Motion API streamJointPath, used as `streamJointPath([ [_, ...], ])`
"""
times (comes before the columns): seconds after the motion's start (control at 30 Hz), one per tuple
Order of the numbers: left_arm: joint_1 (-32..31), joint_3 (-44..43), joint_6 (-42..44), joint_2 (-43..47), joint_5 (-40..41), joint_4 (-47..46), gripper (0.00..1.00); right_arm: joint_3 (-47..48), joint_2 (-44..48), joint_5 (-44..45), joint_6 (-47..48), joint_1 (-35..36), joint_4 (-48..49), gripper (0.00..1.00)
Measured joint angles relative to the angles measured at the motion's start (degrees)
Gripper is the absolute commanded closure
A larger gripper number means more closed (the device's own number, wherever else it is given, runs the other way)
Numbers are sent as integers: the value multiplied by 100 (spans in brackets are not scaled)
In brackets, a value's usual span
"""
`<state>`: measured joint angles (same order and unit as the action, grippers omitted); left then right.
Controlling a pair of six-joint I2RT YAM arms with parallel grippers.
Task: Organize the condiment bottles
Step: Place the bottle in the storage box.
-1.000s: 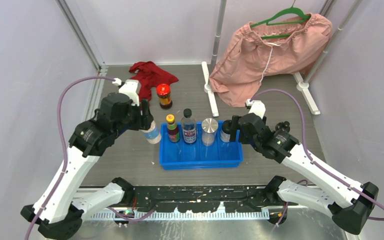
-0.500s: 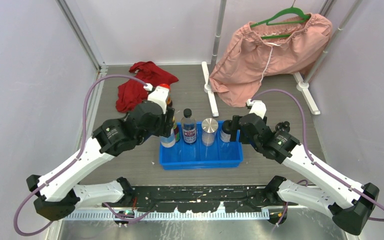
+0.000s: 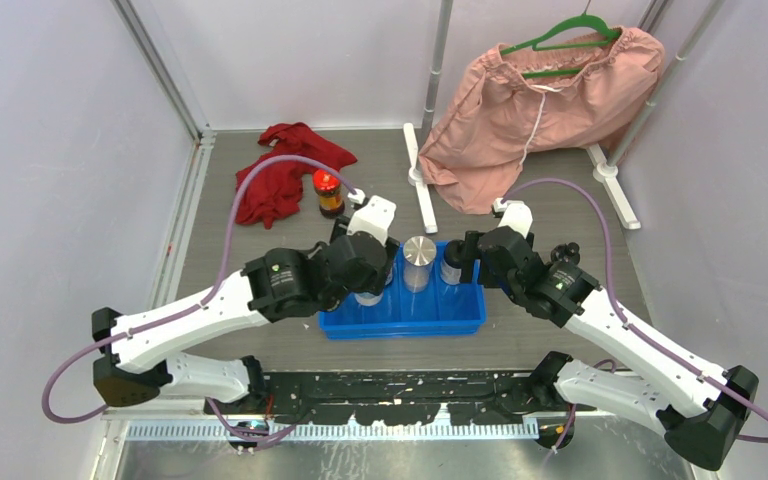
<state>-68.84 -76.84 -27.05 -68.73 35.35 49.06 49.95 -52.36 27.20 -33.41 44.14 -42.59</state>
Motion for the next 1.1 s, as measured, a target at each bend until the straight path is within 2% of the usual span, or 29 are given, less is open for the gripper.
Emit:
streamJointPath([
  [0.5, -754, 168, -304, -221, 579, -656, 43, 0, 138, 2, 31, 0, -249, 18],
  [1.1, -841, 1228, -557, -57, 772, -1095, 43, -125, 251, -9, 22, 0, -291, 18],
])
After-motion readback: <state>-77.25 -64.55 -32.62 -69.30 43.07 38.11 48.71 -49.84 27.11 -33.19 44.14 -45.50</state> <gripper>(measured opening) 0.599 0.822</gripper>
